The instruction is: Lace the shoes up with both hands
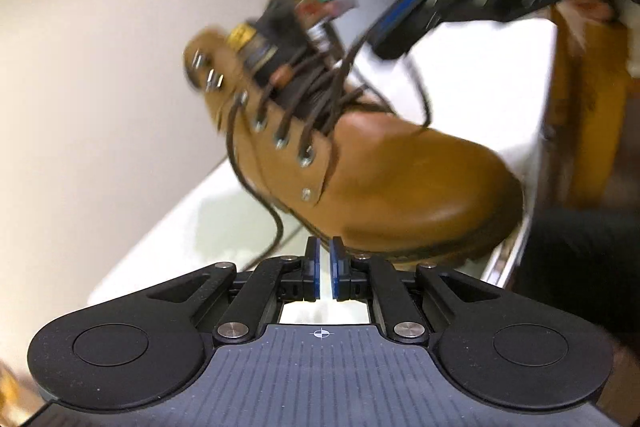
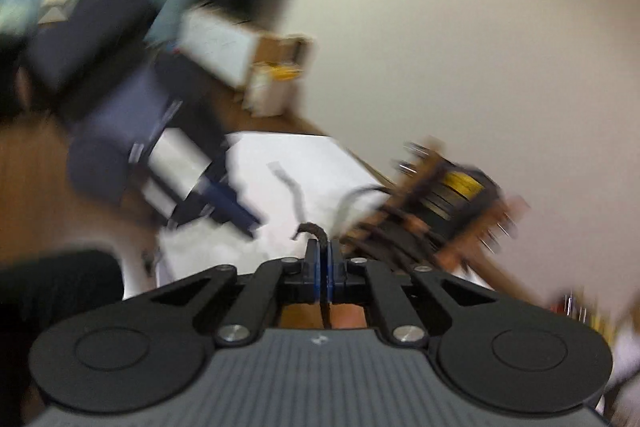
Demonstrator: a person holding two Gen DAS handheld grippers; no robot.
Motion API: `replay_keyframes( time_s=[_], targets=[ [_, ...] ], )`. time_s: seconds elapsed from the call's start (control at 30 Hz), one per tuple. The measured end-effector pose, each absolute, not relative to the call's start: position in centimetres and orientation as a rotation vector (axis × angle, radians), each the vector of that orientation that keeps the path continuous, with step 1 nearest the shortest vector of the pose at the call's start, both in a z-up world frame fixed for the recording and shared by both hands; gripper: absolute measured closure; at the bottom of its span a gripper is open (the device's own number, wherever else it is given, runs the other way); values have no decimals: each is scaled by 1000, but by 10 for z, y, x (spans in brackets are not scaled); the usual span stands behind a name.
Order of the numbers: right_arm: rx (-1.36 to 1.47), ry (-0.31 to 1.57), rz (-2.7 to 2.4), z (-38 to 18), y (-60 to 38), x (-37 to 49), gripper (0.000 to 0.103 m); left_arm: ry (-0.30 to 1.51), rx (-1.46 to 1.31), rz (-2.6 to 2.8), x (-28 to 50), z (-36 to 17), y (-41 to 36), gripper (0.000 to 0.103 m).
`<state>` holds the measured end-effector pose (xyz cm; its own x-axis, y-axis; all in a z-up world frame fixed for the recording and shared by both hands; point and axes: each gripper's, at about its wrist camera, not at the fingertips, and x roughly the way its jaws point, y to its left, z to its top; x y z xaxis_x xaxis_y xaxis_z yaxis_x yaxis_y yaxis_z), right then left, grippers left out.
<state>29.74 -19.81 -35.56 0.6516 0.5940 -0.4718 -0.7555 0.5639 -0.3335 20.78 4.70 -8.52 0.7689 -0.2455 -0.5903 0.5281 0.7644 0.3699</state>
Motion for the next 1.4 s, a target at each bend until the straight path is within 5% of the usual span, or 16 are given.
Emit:
replay_keyframes(
  time_s=[0.17,0.57,0.63,1.4],
  targets=[
    [-424,330,707,-342,-220,304,99,549,575,-439,210,-95,38,103],
    [-350,241,656,-335,-208,297,99,485,452,-546,199,-87,14,103],
    [-373,215,648,-338,-199,296,99,467,415,-544,199,-80,22,95],
    [-446,264,618,-359,-169,302,99,301,555,-396,227,-37,49,94]
  ],
)
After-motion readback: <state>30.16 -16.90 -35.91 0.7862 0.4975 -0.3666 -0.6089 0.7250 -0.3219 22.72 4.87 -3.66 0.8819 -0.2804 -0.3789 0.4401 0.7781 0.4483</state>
